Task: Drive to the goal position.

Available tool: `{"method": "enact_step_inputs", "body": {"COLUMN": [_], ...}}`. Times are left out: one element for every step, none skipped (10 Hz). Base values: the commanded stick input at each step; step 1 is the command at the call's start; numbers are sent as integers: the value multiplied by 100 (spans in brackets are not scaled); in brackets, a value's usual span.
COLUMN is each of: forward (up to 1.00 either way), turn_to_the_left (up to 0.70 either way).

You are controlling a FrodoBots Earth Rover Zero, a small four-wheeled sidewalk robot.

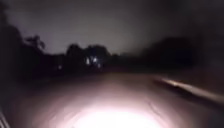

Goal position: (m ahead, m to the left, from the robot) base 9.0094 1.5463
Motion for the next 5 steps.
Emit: {"method": "enact_step_inputs", "body": {"forward": [70,70,70,70,70], "turn_to_the_left": [0,0,0,0,0]}}
